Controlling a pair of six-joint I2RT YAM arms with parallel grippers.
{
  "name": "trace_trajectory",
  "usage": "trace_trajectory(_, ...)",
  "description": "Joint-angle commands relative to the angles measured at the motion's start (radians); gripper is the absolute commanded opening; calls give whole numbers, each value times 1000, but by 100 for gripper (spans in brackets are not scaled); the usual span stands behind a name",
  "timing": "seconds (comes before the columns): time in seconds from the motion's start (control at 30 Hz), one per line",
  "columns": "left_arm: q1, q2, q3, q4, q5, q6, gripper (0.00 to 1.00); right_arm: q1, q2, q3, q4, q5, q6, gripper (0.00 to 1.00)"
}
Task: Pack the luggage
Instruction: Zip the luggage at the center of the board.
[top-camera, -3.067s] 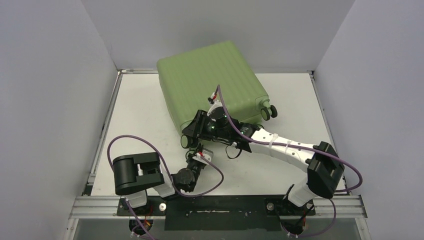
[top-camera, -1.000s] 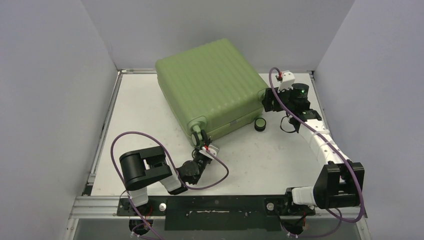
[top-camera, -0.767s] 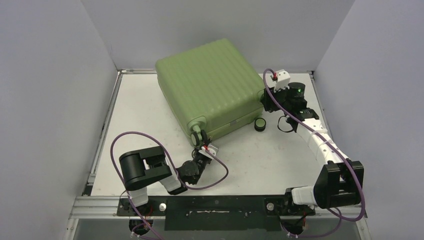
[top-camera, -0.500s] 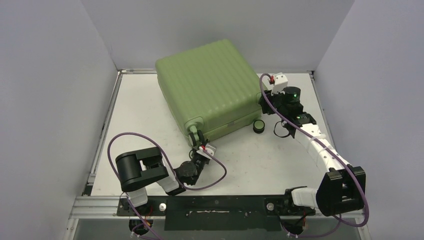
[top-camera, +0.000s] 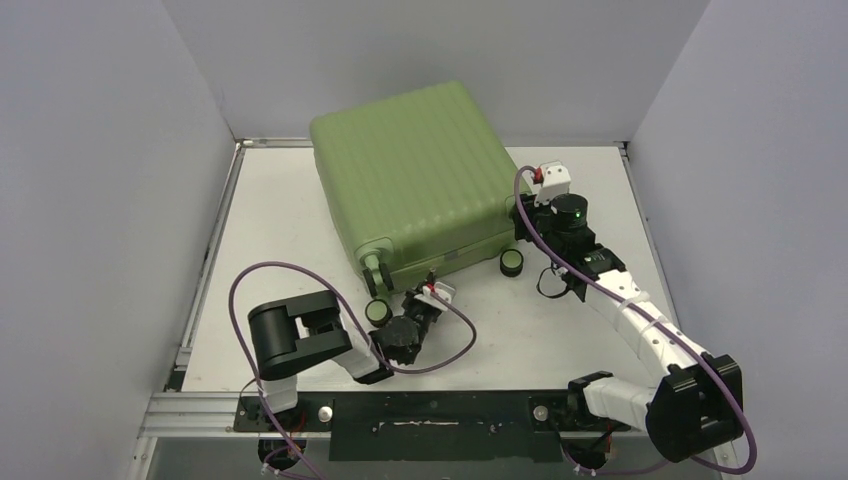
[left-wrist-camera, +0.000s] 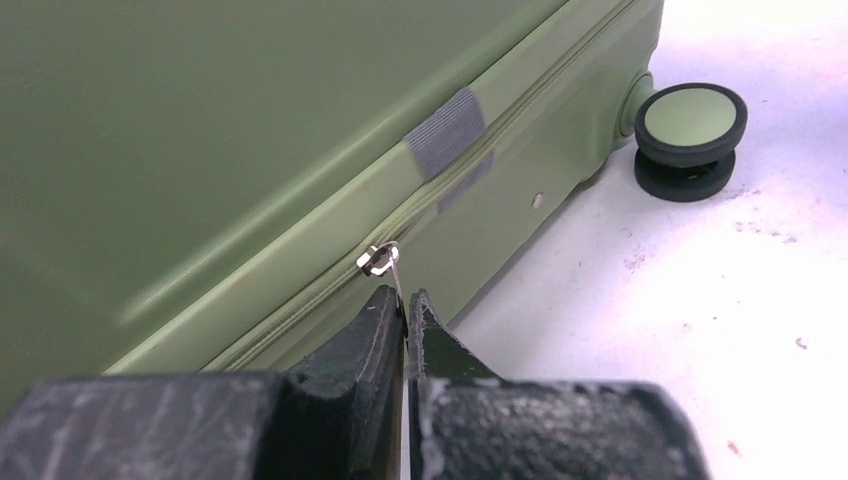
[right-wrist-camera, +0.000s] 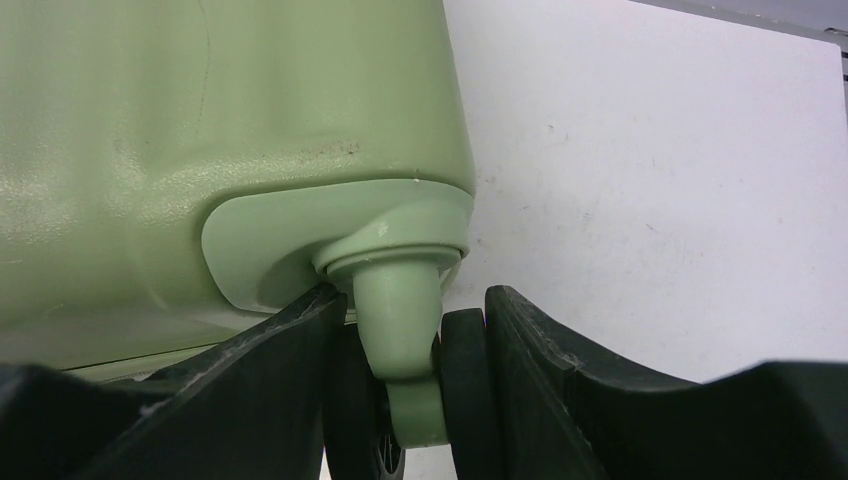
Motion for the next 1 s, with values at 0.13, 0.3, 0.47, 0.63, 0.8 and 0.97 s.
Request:
trace_trajectory(0.13,-61,109,213,-54,263,-23,0,110,14,-59,-84,-234,176,0)
trace_trajectory(0.3,-61,201,322,-77,343,-22,0,132,-11,-55,-90,-274,198,0)
trace_trajectory(0.47,-50,291,428,-80,460,-34,0,161,-31,-41,-148,-268,168,0)
trace_trajectory(0.63,-30,369,534,-109,595,-64,0,174,-47,-29,-188,-297,158,0)
trace_trajectory(0.8,-12,418,616,-124,676,-85,0,178,-47,-23,-232,-318,146,0)
trace_trajectory(0.97,-2,456,674,-136,742,-113,0,182,-44,-34,-216,-374,178,0)
